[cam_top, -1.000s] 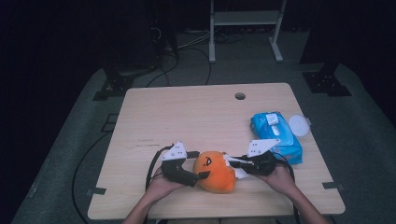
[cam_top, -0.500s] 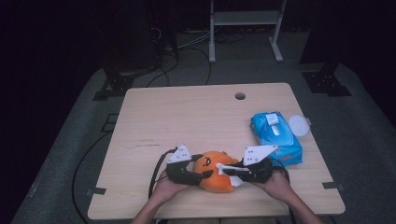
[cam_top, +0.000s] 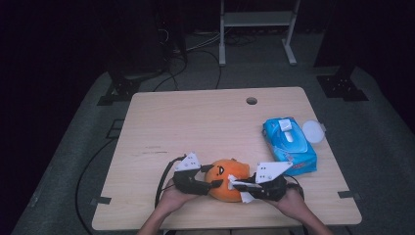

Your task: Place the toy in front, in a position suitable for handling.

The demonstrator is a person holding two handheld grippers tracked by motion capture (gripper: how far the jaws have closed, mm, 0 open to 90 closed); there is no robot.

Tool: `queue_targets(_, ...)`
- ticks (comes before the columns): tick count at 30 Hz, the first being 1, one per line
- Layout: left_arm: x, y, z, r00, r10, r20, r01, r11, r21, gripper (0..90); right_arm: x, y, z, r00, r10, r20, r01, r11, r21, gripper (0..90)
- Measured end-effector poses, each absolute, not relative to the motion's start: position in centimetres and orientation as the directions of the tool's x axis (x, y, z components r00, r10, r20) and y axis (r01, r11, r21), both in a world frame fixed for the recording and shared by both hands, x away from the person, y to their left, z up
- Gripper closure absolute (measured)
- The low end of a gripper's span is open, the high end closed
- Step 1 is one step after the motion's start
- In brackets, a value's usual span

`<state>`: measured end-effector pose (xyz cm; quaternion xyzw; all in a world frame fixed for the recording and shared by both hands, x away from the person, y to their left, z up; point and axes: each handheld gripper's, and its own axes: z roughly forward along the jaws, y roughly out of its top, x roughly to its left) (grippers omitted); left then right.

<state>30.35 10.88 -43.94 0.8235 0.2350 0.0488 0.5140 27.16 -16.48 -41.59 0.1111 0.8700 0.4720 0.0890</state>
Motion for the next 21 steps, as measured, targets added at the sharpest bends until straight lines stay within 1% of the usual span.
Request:
queue_targets(2, 30.3, 10.9, -44.0, 0.884, 0.435, -0.173, 0.343, -0.351, 0.871, 37.0, 27.5, -17.0, -41.5, -0.953, 0.3, -0.05, 0.12, 0.52, 0.845, 82.6)
queue_targets(3, 30.3, 11.0, -44.0, 0.893, 0.417, -0.171, 0.333, -0.355, 0.873, 36.0, 27.8, -17.5, -41.6, -0.945, 0.324, -0.048, 0.133, 0.515, 0.847, 82.7)
queue_targets(4, 30.4, 11.1, -43.9, 0.906, 0.373, -0.201, 0.337, -0.344, 0.876, 29.8, 28.4, -18.8, -41.9, -0.925, 0.377, -0.053, 0.163, 0.518, 0.84, 82.7)
queue_targets(5, 30.4, 11.1, -43.9, 0.906, 0.373, -0.201, 0.337, -0.344, 0.876, 28.1, 28.7, -19.5, -42.2, -0.917, 0.397, -0.043, 0.183, 0.513, 0.838, 82.7)
queue_targets(6, 30.3, 11.2, -43.9, 0.908, 0.36, -0.215, 0.341, -0.335, 0.879, 27.8, 28.8, -19.9, -42.5, -0.912, 0.408, -0.04, 0.195, 0.517, 0.834, 82.7)
queue_targets(7, 30.2, 11.3, -43.9, 0.915, 0.347, -0.207, 0.329, -0.341, 0.881, 28.0, 28.7, -20.2, -42.7, -0.911, 0.411, -0.038, 0.2, 0.52, 0.831, 82.7)
queue_targets(8, 30.1, 11.2, -43.8, 0.915, 0.358, -0.185, 0.315, -0.349, 0.883, 30.9, 28.4, -20.2, -42.8, -0.911, 0.41, -0.035, 0.202, 0.52, 0.83, 82.7)
queue_targets(9, 30.0, 11.2, -43.8, 0.913, 0.374, -0.165, 0.306, -0.357, 0.883, 36.2, 28.1, -20.1, -42.8, -0.913, 0.405, -0.044, 0.193, 0.524, 0.829, 82.8)
queue_targets(10, 30.0, 11.2, -43.8, 0.913, 0.374, -0.165, 0.306, -0.357, 0.883, 38.7, 28.1, -20.1, -42.8, -0.913, 0.405, -0.044, 0.193, 0.524, 0.829, 82.8)
queue_targets(11, 29.9, 11.0, -43.8, 0.906, 0.391, -0.162, 0.311, -0.357, 0.881, 38.7, 27.6, -19.8, -42.7, -0.916, 0.398, -0.051, 0.184, 0.528, 0.829, 82.7)
queue_targets(12, 30.0, 10.7, -43.7, 0.89, 0.422, -0.17, 0.331, -0.345, 0.878, 41.7, 26.8, -19.0, -42.4, -0.927, 0.369, -0.068, 0.151, 0.534, 0.832, 82.7)
queue_targets(14, 30.0, 10.5, -43.7, 0.886, 0.431, -0.174, 0.337, -0.338, 0.879, 42.2, 26.2, -17.7, -42.2, -0.941, 0.33, -0.073, 0.121, 0.532, 0.838, 82.7)
queue_targets(15, 30.0, 10.3, -43.7, 0.883, 0.434, -0.177, 0.34, -0.333, 0.879, 42.2, 26.2, -17.7, -42.2, -0.941, 0.33, -0.073, 0.121, 0.532, 0.838, 82.7)
queue_targets(16, 30.1, 10.2, -43.7, 0.882, 0.436, -0.18, 0.343, -0.331, 0.879, 42.2, 26.0, -17.0, -42.1, -0.949, 0.303, -0.083, 0.098, 0.537, 0.838, 82.7)
queue_targets(17, 30.1, 10.2, -43.7, 0.878, 0.443, -0.181, 0.348, -0.331, 0.877, 42.1, 25.8, -15.8, -41.8, -0.958, 0.262, -0.115, 0.054, 0.558, 0.828, 82.7)
queue_targets(19, 30.1, 10.3, -43.7, 0.876, 0.446, -0.182, 0.35, -0.33, 0.877, 42.1, 25.8, -15.5, -41.8, -0.957, 0.259, -0.129, 0.042, 0.567, 0.822, 82.7)
queue_targets(21, 30.1, 10.6, -43.8, 0.88, 0.433, -0.194, 0.354, -0.328, 0.876, 42.0, 26.2, -15.9, -41.8, -0.953, 0.276, -0.128, 0.052, 0.56, 0.827, 82.7)
